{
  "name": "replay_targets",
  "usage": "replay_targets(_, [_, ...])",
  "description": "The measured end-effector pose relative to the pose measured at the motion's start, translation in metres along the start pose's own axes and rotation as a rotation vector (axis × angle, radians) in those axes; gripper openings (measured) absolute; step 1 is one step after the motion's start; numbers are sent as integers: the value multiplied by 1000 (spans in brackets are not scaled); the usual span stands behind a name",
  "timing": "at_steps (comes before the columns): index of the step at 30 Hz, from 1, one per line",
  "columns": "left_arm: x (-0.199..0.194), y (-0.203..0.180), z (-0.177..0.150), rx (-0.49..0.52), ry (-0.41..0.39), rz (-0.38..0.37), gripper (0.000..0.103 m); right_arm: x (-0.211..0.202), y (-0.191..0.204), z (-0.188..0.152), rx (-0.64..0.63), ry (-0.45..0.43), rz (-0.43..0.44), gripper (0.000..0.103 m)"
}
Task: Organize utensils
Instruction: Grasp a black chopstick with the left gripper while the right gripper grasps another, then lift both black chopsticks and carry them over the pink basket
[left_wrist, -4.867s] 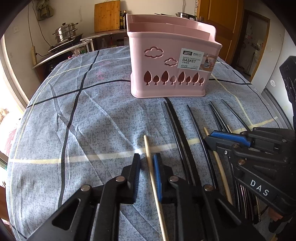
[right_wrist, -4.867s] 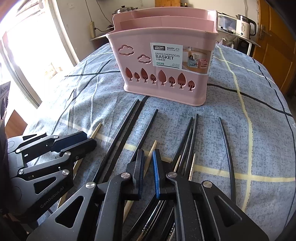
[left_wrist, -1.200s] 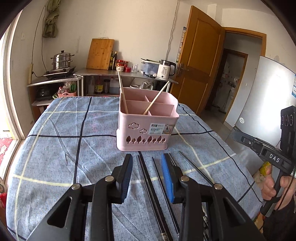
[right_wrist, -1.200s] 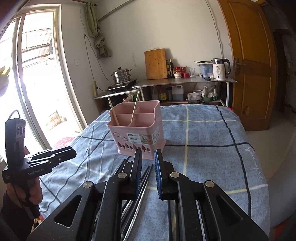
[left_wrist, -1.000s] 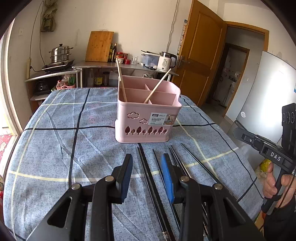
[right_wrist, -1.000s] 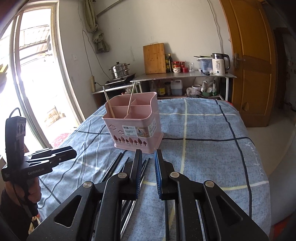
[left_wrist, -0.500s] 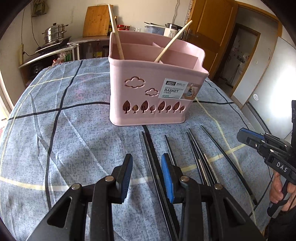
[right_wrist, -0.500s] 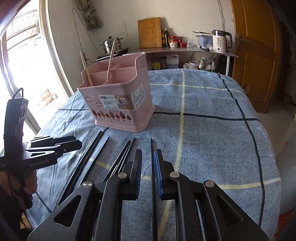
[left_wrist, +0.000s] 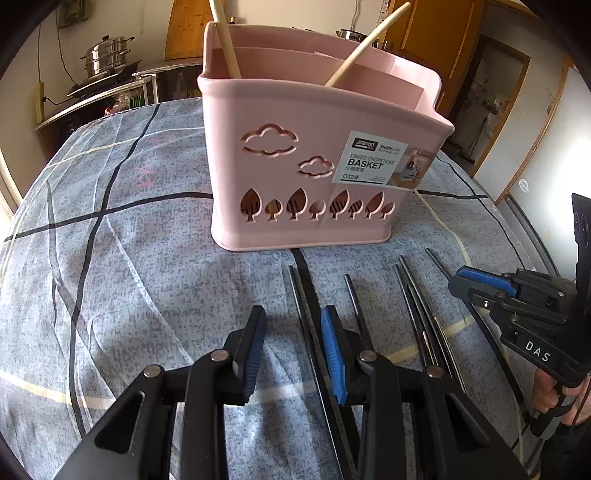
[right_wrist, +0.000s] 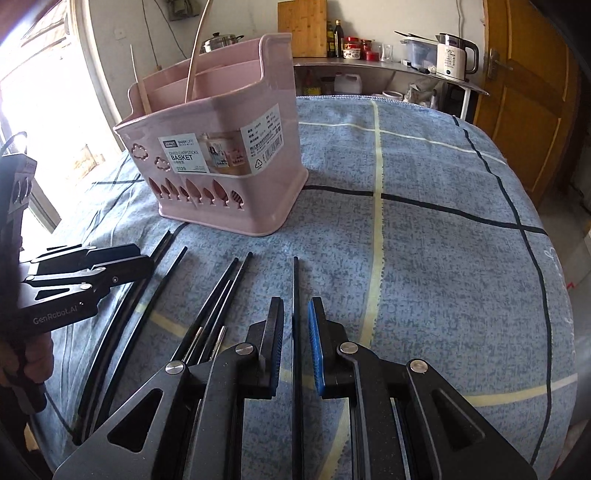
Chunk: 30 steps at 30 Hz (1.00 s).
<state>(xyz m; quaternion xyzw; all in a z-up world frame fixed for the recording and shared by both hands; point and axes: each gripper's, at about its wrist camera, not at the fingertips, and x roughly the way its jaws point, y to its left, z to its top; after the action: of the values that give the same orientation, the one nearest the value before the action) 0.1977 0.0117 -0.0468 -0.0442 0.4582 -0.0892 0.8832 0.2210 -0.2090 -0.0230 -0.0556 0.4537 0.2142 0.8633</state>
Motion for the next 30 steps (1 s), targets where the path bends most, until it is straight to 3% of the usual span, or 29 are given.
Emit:
replay_targets(4, [3,-8,0,41,-4,52,28,6,6,2,-25,7,-25,14])
replay_targets(8, [4,-10,1,54,0,61,8,8,9,5,-39,12,-35,5])
replay_targets(16, [-11,-7,1,27,-8,6,7,-13,11,4,-7,-23,7,5])
replay_targets(30, [-105,-18,19,62,-194,-54,5,-102,21,22,-16,-238,37,5])
